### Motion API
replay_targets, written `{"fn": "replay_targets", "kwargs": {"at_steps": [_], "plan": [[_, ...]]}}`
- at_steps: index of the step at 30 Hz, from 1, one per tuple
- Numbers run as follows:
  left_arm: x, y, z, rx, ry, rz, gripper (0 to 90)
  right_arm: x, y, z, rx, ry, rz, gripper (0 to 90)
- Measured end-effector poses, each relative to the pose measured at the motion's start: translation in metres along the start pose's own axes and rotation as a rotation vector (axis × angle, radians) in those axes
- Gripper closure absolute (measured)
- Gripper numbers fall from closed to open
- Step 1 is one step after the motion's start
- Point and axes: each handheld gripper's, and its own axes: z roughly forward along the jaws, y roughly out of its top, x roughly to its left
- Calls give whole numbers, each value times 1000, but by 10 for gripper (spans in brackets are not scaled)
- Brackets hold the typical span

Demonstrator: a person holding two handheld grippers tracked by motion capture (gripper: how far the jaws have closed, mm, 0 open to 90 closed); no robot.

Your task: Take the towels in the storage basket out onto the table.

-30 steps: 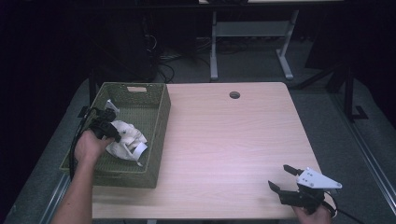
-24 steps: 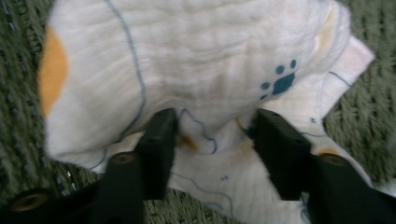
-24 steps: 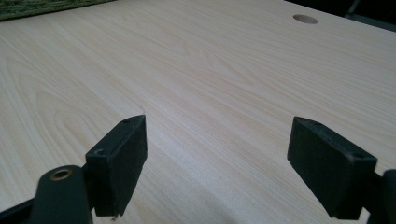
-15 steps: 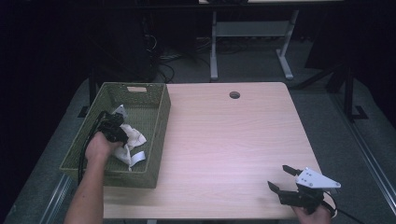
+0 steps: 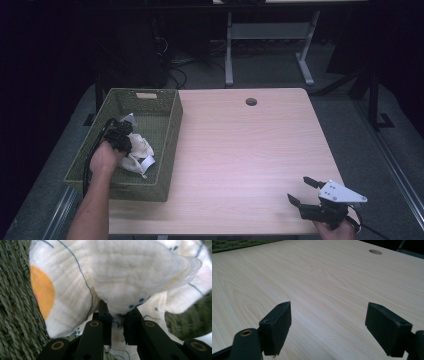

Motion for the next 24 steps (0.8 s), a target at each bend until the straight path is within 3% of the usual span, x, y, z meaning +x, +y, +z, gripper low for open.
{"fn": "replay_targets", "kwargs": {"at_steps": [3, 14, 17, 24], "plan": [[6, -5, -11, -51, -62, -26, 788, -1, -1, -1, 2, -2, 11, 205], [16, -24, -45, -196, -171, -49, 787, 0, 0, -1, -3, -7, 7, 205], [26, -32, -51, -240, -229, -71, 787, 0, 1, -2, -7, -8, 10, 204], [33, -42, -59, -273, -239, -70, 786, 1, 2, -1, -8, -14, 3, 197]]}}
